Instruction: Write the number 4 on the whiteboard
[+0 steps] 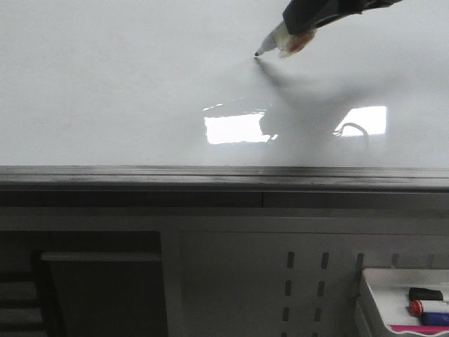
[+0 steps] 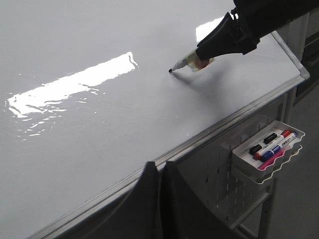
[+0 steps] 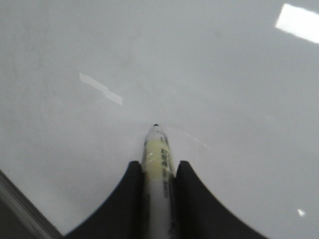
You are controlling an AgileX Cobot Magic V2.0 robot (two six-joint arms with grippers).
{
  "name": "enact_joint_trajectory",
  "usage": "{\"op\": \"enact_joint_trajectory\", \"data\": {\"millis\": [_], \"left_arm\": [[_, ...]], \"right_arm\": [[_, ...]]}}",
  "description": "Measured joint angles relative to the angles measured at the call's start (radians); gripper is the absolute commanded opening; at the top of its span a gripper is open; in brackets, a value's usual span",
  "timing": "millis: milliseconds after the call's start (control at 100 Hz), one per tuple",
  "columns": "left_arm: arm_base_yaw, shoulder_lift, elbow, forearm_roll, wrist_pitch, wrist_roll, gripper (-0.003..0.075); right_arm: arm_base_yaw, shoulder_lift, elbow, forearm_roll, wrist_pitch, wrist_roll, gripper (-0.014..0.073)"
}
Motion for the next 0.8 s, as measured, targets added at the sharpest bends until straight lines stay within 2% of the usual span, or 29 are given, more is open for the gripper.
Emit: {"op": "enact_joint_trajectory", "data": {"millis": [420, 660, 800], "left_arm": [[0.000, 0.000, 0.000, -0.002, 0.000, 0.000, -0.0020], [0.000, 0.000, 0.000, -0.002, -0.002, -0.002, -0.0020], [0.000, 0.000, 0.000, -0.002, -0.002, -0.002, -0.0020]], "right_arm": [[0.005, 0.023, -0.012, 0.000, 0.008, 0.000, -0.0043], [0.117, 0.083, -0.012, 0.000, 0.019, 0.004, -0.0043], [0.139, 0.101, -0.012, 0.002, 0.019, 0.006, -0.0043]]}}
